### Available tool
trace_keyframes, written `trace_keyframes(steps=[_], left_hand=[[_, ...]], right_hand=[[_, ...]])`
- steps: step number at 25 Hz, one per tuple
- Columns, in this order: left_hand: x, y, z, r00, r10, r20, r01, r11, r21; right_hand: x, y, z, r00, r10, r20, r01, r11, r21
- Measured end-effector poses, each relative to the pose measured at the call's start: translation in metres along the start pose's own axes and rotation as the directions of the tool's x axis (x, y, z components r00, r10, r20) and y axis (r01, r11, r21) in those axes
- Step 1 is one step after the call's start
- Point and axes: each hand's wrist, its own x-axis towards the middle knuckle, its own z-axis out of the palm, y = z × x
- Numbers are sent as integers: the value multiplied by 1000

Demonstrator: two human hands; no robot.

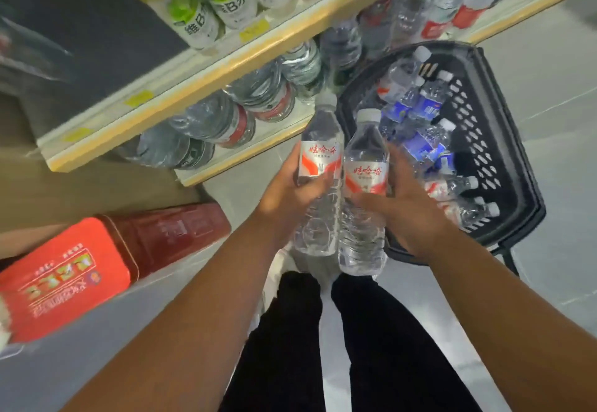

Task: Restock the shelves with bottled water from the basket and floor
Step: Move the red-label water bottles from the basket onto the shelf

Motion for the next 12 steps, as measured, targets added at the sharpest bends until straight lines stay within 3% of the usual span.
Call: trace_keyframes(steps=[3,6,8,12], left_hand=[[-40,-7,-35,989,53,-140,-76,983,-166],[-72,-15,-71,952,26,-304,-102,966,-237],[-94,-22,-98,906,-7,-422,-107,963,-247],[-136,-46,-147,867,58,-495,-192,956,-223]], right_hand=[[4,-5,43,987,63,144,-39,985,-169],[10,-6,92,983,77,168,-32,967,-254],[17,1,127,972,109,209,-45,956,-290],[17,11,192,942,175,286,-45,911,-410]])
